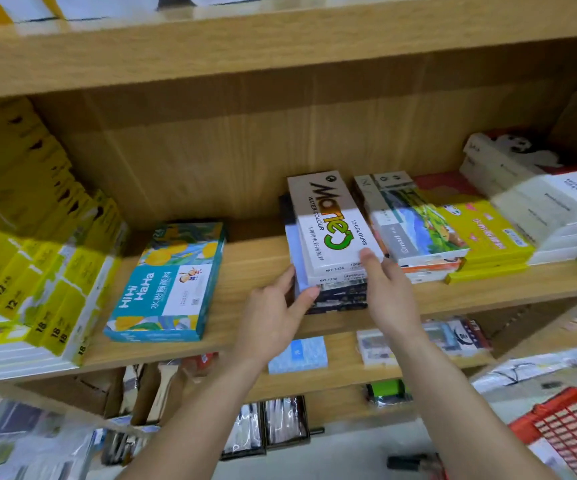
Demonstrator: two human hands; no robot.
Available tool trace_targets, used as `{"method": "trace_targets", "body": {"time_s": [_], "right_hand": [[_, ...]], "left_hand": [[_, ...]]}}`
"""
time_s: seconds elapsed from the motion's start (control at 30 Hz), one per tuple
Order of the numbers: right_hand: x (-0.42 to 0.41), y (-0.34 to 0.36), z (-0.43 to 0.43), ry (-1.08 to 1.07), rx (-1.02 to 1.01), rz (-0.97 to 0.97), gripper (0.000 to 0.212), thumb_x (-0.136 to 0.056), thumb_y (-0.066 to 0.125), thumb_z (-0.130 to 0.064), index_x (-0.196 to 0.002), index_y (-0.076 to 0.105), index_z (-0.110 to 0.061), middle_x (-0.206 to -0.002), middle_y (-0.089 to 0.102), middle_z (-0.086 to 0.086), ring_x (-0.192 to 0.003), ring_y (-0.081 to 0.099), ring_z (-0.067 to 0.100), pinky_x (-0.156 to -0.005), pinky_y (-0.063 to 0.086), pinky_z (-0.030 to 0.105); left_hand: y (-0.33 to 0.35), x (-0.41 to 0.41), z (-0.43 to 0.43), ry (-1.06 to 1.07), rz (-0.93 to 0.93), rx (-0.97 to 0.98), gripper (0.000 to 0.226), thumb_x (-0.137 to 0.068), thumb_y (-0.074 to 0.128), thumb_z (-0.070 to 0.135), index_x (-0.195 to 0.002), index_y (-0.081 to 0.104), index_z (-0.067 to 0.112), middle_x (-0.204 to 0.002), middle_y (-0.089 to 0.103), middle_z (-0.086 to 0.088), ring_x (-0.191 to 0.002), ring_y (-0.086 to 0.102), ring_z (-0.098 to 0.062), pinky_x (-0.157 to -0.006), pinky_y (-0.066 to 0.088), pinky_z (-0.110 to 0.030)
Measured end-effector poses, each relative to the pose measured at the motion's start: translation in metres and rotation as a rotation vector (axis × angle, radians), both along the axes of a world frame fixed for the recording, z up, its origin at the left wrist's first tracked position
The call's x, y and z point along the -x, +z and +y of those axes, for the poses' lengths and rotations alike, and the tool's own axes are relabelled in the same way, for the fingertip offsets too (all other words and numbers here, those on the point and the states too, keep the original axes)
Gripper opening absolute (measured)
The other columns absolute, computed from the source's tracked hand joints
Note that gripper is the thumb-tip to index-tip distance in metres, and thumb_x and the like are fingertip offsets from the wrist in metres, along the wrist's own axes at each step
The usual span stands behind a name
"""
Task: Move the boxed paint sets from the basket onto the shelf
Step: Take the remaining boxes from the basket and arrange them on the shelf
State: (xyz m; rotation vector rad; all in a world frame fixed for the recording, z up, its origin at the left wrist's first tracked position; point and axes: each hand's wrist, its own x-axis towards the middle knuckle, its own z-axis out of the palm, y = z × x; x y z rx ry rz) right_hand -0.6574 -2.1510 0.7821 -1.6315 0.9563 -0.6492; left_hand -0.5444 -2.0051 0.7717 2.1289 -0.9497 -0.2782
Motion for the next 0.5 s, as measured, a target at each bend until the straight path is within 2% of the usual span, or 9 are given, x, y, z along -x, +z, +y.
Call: {"method": "trace_targets", "body": {"time_s": [0.07, 0.13, 0.2, 0.27, 0.33, 0.37, 0.43, 0.5], "right_hand": [[-0.006, 0.003, -0.013, 0.008, -0.015, 0.007, 0.035, -0.101, 0.045, -0.056, -0.108, 0.066, -0.030, -0.098, 0.068, -0.022, -0.100, 0.063, 0.009, -0.082, 0.043, 0.032], [-0.008, 0.002, -0.015, 0.045, -0.036, -0.023, 0.041, -0.102, 0.045, -0.053, -0.134, 0.060, -0.032, -0.112, 0.061, -0.021, -0.112, 0.057, 0.010, -0.095, 0.040, 0.033], [-0.002, -0.003, -0.012, 0.100, -0.097, -0.063, 0.036, -0.103, 0.046, -0.051, -0.134, 0.058, -0.038, -0.110, 0.065, -0.033, -0.113, 0.061, 0.002, -0.094, 0.043, 0.026], [0.011, -0.011, -0.006, 0.128, -0.081, -0.069, 0.022, -0.104, 0.049, -0.043, -0.123, 0.059, -0.047, -0.106, 0.068, -0.040, -0.107, 0.061, -0.016, -0.084, 0.044, 0.010], [0.028, -0.020, 0.001, 0.148, 0.027, -0.068, 0.033, -0.104, 0.051, -0.022, -0.123, 0.059, -0.049, -0.111, 0.067, -0.043, -0.109, 0.059, -0.021, -0.085, 0.045, 0.003], [0.035, -0.023, 0.002, 0.168, 0.088, -0.053, 0.042, -0.102, 0.052, -0.012, -0.129, 0.060, -0.043, -0.117, 0.070, -0.035, -0.114, 0.060, -0.016, -0.093, 0.047, 0.008], [0.042, -0.027, -0.001, 0.192, 0.206, 0.020, 0.049, -0.097, 0.056, -0.003, -0.139, 0.058, -0.029, -0.126, 0.072, -0.017, -0.121, 0.064, 0.003, -0.102, 0.052, 0.030], [0.041, -0.030, -0.007, 0.142, 0.306, 0.121, 0.049, -0.093, 0.068, -0.009, -0.139, 0.058, -0.023, -0.123, 0.075, -0.010, -0.116, 0.069, 0.013, -0.097, 0.057, 0.041]], "left_hand": [[0.000, 0.000, -0.014, -0.005, -0.013, -0.002, 0.061, -0.085, 0.041, 0.068, -0.130, 0.056, 0.030, -0.112, 0.077, 0.007, -0.101, 0.071, -0.021, -0.085, 0.056, -0.041], [-0.002, 0.000, -0.018, -0.002, -0.021, 0.002, 0.060, -0.085, 0.040, 0.069, -0.127, 0.056, 0.030, -0.109, 0.077, 0.007, -0.098, 0.072, -0.021, -0.082, 0.056, -0.042], [-0.006, 0.001, -0.016, 0.014, 0.074, 0.043, 0.060, -0.084, 0.049, 0.068, -0.133, 0.053, 0.035, -0.108, 0.076, 0.014, -0.098, 0.072, -0.015, -0.087, 0.057, -0.041], [-0.012, 0.000, -0.014, 0.030, 0.171, 0.067, 0.068, -0.079, 0.064, 0.062, -0.141, 0.046, 0.042, -0.116, 0.073, 0.021, -0.107, 0.068, -0.007, -0.098, 0.054, -0.038], [-0.015, -0.003, -0.016, 0.012, 0.152, 0.020, 0.084, -0.081, 0.071, 0.054, -0.153, 0.031, 0.040, -0.131, 0.067, 0.015, -0.120, 0.062, -0.011, -0.106, 0.048, -0.039], [-0.017, -0.005, -0.018, 0.000, 0.126, -0.003, 0.086, -0.084, 0.071, 0.051, -0.156, 0.025, 0.038, -0.136, 0.065, 0.010, -0.124, 0.060, -0.015, -0.106, 0.047, -0.042], [-0.022, -0.009, -0.023, -0.009, 0.094, -0.023, 0.088, -0.086, 0.071, 0.047, -0.157, 0.020, 0.038, -0.137, 0.064, 0.004, -0.123, 0.060, -0.020, -0.105, 0.048, -0.044], [-0.023, -0.009, -0.027, -0.020, 0.103, 0.018, 0.085, -0.085, 0.073, 0.042, -0.154, 0.023, 0.047, -0.132, 0.066, 0.011, -0.120, 0.061, -0.011, -0.105, 0.049, -0.034]]}}
